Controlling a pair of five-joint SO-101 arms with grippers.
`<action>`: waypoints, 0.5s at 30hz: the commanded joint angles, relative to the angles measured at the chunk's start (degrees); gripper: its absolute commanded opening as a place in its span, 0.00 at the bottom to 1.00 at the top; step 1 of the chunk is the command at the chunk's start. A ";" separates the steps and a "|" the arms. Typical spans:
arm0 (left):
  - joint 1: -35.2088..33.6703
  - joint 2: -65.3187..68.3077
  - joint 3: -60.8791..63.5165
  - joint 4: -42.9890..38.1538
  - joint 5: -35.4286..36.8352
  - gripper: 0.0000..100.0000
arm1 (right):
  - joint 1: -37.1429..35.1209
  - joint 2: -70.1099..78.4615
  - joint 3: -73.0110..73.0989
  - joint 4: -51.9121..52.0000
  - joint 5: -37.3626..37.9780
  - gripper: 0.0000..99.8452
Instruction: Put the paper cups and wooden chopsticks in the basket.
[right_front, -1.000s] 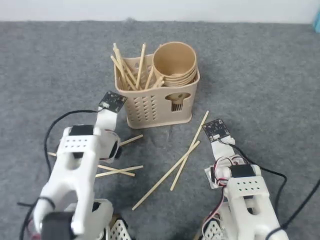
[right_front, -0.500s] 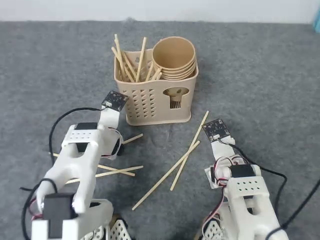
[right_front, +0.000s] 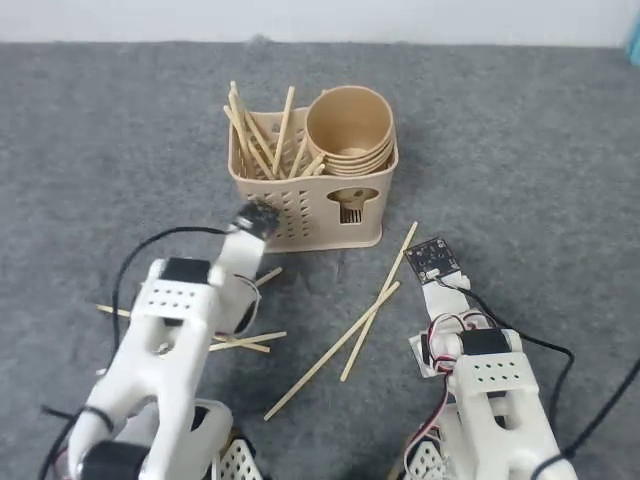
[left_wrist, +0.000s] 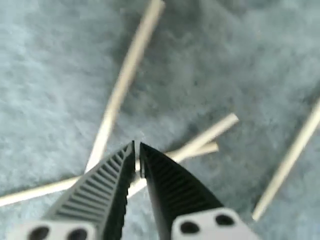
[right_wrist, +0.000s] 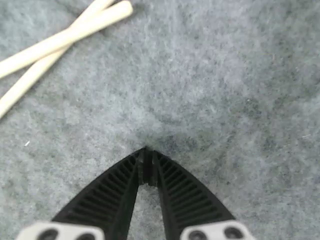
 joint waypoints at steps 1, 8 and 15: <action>1.85 -6.07 1.19 1.32 -0.53 0.01 | -0.48 -0.57 -0.53 0.66 0.62 0.01; 1.32 -8.44 2.86 -5.71 -0.53 0.05 | -0.48 -0.57 -0.53 0.84 0.62 0.01; -3.87 -8.44 9.27 -14.42 -0.53 0.19 | -0.48 -0.57 -0.53 1.01 0.62 0.01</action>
